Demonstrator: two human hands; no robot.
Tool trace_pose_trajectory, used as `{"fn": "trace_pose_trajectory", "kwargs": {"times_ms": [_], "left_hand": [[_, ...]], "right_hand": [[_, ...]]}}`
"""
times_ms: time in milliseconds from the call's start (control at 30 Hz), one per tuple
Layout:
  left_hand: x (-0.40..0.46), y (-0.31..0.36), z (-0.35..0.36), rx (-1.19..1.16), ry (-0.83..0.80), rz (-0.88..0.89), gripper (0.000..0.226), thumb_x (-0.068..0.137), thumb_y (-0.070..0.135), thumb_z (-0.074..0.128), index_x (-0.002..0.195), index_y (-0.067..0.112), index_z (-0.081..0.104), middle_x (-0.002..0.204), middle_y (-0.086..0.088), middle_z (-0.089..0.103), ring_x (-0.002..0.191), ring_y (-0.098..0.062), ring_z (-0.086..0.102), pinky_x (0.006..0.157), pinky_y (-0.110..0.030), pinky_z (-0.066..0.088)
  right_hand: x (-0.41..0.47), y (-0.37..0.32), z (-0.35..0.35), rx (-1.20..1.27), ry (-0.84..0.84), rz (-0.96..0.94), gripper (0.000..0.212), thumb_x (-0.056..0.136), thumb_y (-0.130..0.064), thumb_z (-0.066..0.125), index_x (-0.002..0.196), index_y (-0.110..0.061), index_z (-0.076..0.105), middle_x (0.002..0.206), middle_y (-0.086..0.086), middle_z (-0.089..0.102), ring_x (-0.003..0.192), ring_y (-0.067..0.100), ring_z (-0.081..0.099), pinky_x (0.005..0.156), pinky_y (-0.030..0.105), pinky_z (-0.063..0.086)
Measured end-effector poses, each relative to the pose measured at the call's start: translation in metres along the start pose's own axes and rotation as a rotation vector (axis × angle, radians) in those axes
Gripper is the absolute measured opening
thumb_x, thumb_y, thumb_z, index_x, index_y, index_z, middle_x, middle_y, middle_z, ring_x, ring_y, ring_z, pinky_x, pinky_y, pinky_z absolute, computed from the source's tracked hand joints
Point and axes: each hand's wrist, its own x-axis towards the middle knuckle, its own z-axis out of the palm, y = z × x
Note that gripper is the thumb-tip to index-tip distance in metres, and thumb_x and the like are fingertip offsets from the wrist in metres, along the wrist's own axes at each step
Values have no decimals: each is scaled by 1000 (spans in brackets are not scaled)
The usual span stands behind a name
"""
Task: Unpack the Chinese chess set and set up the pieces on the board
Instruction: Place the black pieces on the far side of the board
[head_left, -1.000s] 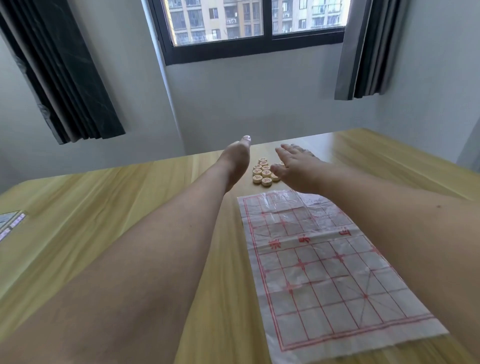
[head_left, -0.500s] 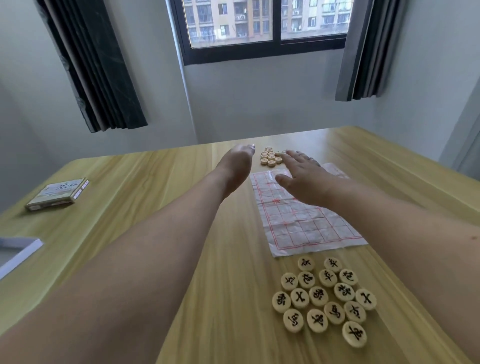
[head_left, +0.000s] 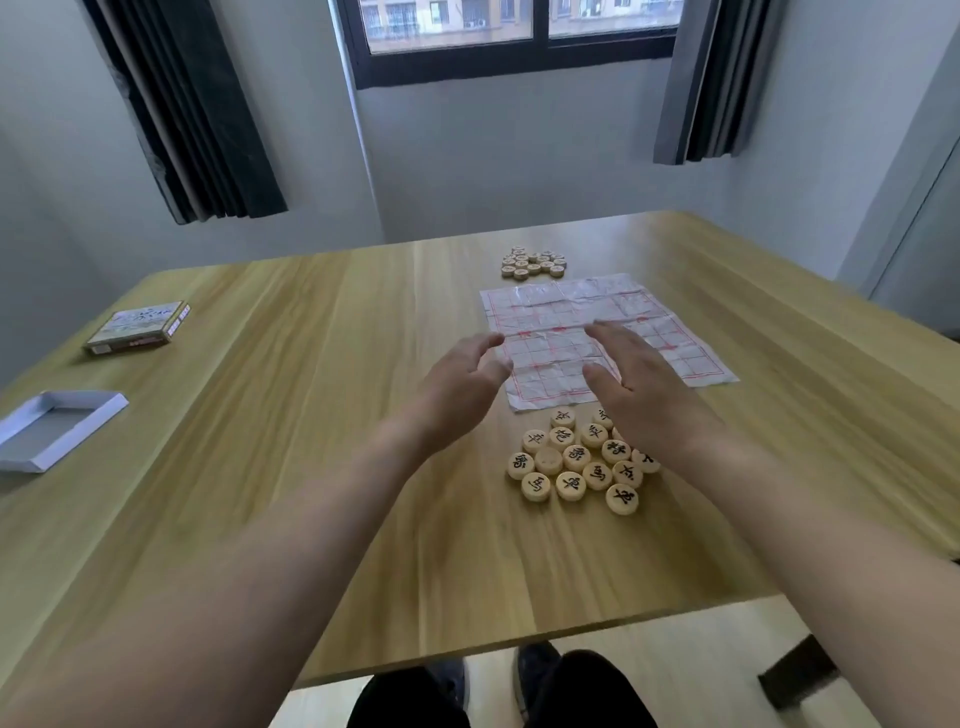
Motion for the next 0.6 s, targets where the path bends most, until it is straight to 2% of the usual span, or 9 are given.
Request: {"fn": "trace_pose_trajectory", "kwargs": {"times_ms": [67, 133, 267, 367, 433, 533, 600], "left_hand": [[-15, -5, 13, -11, 64, 30, 43, 100, 27, 49, 143, 20, 48, 147, 5, 47, 138, -11, 39, 112, -28, 29], [-28, -12, 24, -5, 179, 83, 36, 98, 23, 52, 134, 19, 56, 138, 6, 52, 132, -9, 43, 110, -26, 32], [-40, -25, 27, -96, 332, 115, 32, 85, 28, 54, 115, 24, 66, 122, 14, 60, 120, -2, 51, 95, -12, 33], [-40, -25, 24, -123, 305, 69, 30, 83, 29, 58, 112, 26, 67, 119, 15, 60, 119, -3, 52, 90, -11, 33], [-43, -26, 25, -82, 265, 118, 26, 82, 29, 61, 108, 27, 68, 115, 19, 59, 120, -4, 51, 91, -14, 35], [-43, -24, 23, -28, 208, 161, 11, 84, 28, 67, 94, 32, 69, 116, 20, 59, 123, -6, 46, 95, -21, 36], [-44, -22, 25, 11, 143, 171, 9, 85, 24, 72, 88, 32, 69, 119, 20, 58, 125, -4, 42, 100, -24, 34]], "right_hand": [[-14, 8, 4, 34, 71, 4, 48, 101, -28, 39, 148, -21, 32, 153, -9, 30, 143, 9, 21, 109, 20, 14], [-23, 16, 12, 75, 154, 5, 45, 100, -25, 42, 144, -16, 39, 149, -3, 39, 139, 12, 31, 110, 24, 23], [-26, 28, 19, 95, 285, -48, 39, 97, -18, 47, 137, -12, 48, 140, 1, 49, 131, 12, 41, 106, 22, 29], [-24, 28, 20, 42, 254, -74, 39, 95, -18, 51, 133, -12, 52, 138, 3, 51, 131, 16, 42, 110, 32, 33], [-25, 27, 24, 14, 215, -99, 39, 93, -19, 54, 131, -13, 54, 137, 2, 52, 131, 16, 42, 111, 38, 34], [-25, 25, 24, -5, 217, -129, 36, 91, -19, 57, 127, -13, 59, 135, 1, 54, 129, 16, 44, 110, 40, 36], [-24, 27, 23, 8, 226, -118, 34, 91, -19, 57, 124, -14, 60, 132, 0, 55, 126, 16, 46, 108, 41, 37]]}}
